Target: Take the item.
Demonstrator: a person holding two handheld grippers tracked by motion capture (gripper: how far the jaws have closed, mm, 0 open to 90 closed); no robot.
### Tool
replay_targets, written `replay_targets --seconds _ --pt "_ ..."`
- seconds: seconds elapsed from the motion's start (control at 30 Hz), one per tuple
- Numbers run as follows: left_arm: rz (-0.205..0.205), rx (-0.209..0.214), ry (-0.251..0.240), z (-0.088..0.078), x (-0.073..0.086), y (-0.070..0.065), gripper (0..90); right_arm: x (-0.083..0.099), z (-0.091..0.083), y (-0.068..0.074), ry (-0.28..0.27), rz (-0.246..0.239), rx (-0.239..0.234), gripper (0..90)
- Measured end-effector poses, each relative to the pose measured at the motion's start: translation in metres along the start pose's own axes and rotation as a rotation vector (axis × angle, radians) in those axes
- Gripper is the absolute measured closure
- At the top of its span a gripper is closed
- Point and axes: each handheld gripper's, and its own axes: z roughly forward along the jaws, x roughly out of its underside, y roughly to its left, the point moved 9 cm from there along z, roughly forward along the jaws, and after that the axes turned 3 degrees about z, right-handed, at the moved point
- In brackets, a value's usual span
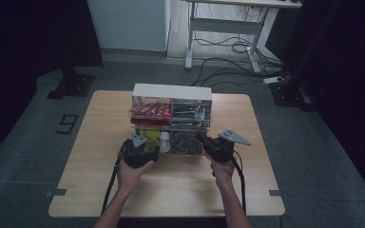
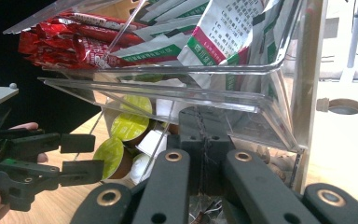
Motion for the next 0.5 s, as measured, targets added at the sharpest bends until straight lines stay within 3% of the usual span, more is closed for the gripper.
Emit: replay_targets --seconds 0.5 --pt "0.011 -0.034 0.008 0.014 -0.003 -0.002 28.6 0.000 0.000 -0.002 0.002 0.004 0.001 89.2"
